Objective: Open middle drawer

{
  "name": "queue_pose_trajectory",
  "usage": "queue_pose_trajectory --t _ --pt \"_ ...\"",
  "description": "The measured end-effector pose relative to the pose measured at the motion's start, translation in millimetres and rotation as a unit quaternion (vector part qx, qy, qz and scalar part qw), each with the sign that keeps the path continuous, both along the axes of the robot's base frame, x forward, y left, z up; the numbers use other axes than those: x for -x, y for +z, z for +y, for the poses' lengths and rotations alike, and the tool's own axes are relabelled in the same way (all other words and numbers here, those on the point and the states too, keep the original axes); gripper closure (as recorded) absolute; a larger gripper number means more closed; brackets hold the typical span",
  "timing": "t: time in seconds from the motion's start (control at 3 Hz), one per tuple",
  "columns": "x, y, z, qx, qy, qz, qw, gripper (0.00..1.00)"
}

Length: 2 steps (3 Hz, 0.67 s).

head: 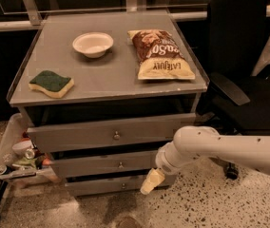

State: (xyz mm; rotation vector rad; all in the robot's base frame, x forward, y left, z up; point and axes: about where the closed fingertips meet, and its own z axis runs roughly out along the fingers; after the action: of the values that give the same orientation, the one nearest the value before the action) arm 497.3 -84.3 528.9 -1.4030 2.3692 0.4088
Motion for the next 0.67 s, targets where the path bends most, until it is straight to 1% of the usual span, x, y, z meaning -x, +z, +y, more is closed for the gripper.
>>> queue_pose_trajectory --t 0.67 --pt "-25.4 -43.5 -4.8 -0.015 -0.011 -0.003 0.9998 0.00"
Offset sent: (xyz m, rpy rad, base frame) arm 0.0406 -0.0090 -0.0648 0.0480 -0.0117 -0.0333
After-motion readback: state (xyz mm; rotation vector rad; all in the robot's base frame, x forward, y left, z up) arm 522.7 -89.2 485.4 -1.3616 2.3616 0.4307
